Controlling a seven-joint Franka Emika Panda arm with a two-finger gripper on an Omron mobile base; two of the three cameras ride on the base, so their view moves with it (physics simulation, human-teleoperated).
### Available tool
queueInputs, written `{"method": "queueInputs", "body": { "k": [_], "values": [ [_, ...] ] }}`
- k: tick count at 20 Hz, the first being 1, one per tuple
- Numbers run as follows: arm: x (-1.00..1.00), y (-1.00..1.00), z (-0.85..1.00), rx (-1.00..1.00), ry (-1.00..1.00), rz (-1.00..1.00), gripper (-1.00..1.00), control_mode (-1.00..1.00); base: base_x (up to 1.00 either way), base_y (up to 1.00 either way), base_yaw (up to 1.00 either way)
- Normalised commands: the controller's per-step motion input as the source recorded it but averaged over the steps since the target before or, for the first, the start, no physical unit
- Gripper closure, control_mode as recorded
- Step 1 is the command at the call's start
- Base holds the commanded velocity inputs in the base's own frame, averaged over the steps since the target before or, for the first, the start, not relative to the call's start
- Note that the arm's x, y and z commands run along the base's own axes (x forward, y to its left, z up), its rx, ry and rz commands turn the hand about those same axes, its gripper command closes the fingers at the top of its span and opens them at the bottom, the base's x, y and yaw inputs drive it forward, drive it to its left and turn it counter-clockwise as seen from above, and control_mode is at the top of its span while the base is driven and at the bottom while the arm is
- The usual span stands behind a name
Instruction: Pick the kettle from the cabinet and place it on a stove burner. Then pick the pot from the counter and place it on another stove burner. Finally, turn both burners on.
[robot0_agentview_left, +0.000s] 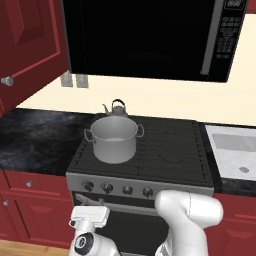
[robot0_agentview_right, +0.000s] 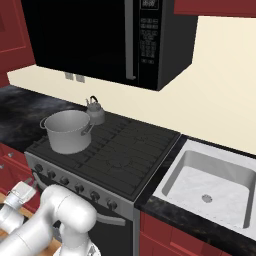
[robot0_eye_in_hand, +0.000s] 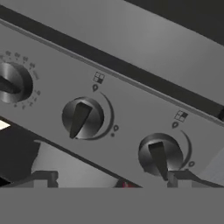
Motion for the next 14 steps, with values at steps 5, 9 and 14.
{"method": "queueInputs", "body": {
  "k": [5,9,14],
  "values": [
    [-0.06,-0.2,0.0,0.13,-0.03,0.04,-1.0,-1.0,0.0,0.0,0.0],
    [0.0,-0.15,0.02,0.12,-0.04,0.07,-1.0,-1.0,0.0,0.0,0.0],
    [0.0,-0.12,0.07,0.13,-0.05,0.08,-1.0,-1.0,0.0,0.0,0.0]
  ]
}}
